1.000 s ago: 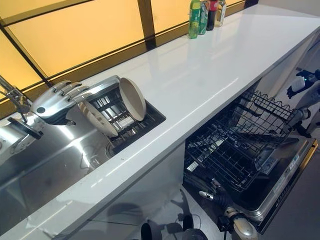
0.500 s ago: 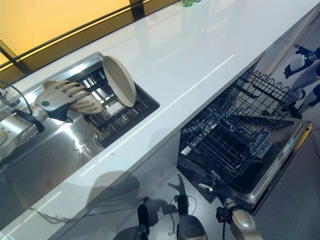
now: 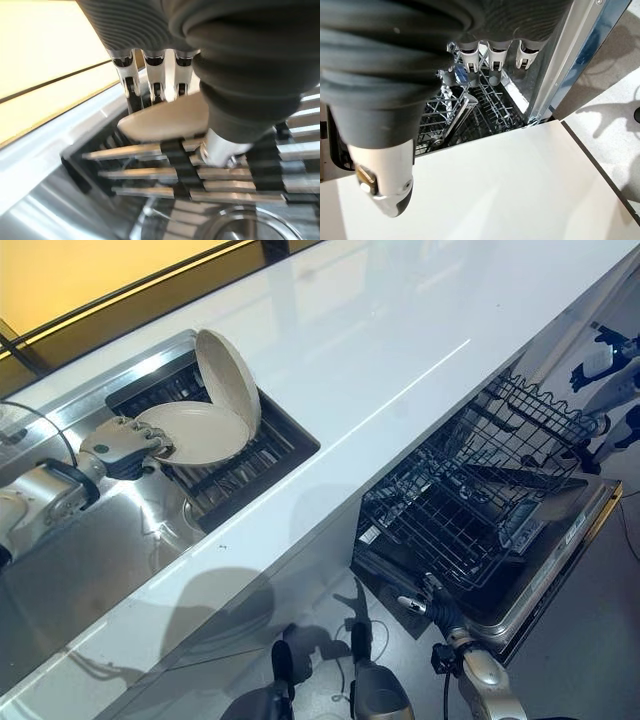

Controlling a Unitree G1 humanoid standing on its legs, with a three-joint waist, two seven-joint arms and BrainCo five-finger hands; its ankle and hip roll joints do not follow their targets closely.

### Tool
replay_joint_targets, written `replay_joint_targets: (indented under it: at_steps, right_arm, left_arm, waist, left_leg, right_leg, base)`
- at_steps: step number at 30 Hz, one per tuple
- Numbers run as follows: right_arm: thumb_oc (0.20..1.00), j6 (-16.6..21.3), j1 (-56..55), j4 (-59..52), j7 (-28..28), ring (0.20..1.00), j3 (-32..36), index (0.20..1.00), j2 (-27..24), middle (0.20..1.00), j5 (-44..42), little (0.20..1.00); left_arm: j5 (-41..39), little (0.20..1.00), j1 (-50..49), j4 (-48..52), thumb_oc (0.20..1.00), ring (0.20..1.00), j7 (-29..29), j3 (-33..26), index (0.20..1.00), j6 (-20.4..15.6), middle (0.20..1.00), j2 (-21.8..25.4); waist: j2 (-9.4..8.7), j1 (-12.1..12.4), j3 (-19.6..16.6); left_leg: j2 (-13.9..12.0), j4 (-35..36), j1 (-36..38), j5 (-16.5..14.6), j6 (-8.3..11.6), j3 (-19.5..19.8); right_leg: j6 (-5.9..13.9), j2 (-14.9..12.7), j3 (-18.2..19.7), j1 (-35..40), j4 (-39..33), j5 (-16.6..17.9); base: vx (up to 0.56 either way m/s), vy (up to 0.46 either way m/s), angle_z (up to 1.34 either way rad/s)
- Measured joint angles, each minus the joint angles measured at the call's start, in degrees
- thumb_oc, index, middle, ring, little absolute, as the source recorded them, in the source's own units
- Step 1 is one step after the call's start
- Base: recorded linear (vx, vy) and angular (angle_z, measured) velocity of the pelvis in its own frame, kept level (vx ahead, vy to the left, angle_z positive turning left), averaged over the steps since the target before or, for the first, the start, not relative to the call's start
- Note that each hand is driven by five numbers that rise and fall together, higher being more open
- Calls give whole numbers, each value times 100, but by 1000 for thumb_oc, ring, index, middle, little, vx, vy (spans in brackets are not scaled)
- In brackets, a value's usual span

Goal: Pick up plates and place into dishwasher.

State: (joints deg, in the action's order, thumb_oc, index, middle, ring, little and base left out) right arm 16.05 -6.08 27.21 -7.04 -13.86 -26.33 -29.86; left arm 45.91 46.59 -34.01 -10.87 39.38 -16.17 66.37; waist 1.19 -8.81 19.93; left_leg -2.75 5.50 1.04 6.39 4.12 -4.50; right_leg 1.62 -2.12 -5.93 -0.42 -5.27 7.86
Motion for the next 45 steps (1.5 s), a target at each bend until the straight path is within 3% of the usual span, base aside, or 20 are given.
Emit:
replay_joint_targets:
  at_steps: [11, 23, 28, 32, 35, 39, 45]
  right_arm:
    - [1000, -1, -4, -13, -1, 1000, 24, 1000, 106, 1000, -11, 1000]
    - [1000, 2, -242, -14, -19, 1000, 27, 1000, 304, 1000, -9, 1000]
    - [1000, 280, -344, -367, 82, 1000, 24, 1000, 194, 1000, 181, 1000]
    - [1000, 937, -312, -1453, 756, 1000, 33, 1000, -190, 1000, 1285, 1000]
    - [1000, 1278, 47, -2435, 1877, 1000, 66, 1000, -866, 1000, 2792, 1000]
    - [1000, 1317, 1286, -2701, 2953, 1000, 110, 1000, -1287, 1000, 3819, 1000]
    - [1000, 1068, 2636, -2859, 3554, 1000, -71, 1000, -1682, 1000, 4976, 1000]
  left_arm:
    - [1, 200, -51, 107, 200, 200, -499, -22, 200, 83, 200, 3]
    - [-69, 200, -528, 428, 200, 200, -822, -106, 200, 37, 200, 8]
    - [-200, 200, -713, 709, 200, 200, -1077, -142, 200, 2, 200, 21]
    - [-451, 200, -1134, 1137, 200, 200, -1637, -504, 200, -143, 200, 22]
    - [-770, 200, -1492, 1587, 200, 200, -2053, -926, 200, -466, 200, -166]
    - [-1082, 200, -1633, 2438, 200, 200, -2138, -1189, 200, -933, 200, -844]
    - [-1846, 200, -1472, 3496, 200, 200, -1304, -1183, 200, -1429, 200, -1347]
  waist:
    - [11, 18, -24]
    - [48, 27, -800]
    - [136, 49, -1060]
    - [160, 48, -1148]
    - [152, 133, -1205]
    - [76, 414, -1282]
    - [38, 690, -1329]
  left_leg:
    - [-13, 1, 309, -9, 13, 22]
    - [-35, 6, 436, -10, 14, 57]
    - [-63, 6, 434, -10, 11, 101]
    - [-66, 6, 442, -14, 5, 129]
    - [-40, 5, 470, -6, -6, 143]
    - [-35, 4, 547, -7, -9, 175]
    - [-10, 0, 607, -2, -16, 237]
  right_leg:
    - [-25, -5, -36, 331, -17, -24]
    - [-47, -9, -68, 467, -23, -39]
    - [-46, -4, -90, 484, -25, -38]
    - [-62, -1, -88, 496, -27, -48]
    - [-53, -1, -80, 512, -28, -42]
    - [-39, -1, -91, 584, -28, -32]
    - [-43, -14, -130, 670, -28, -36]
  base:
    - [33, 2, 2]
    - [1, -2, 1]
    - [-3, -18, 2]
    - [-17, -12, 0]
    - [-20, -9, -1]
    - [-12, -41, 0]
    - [-12, -55, 6]
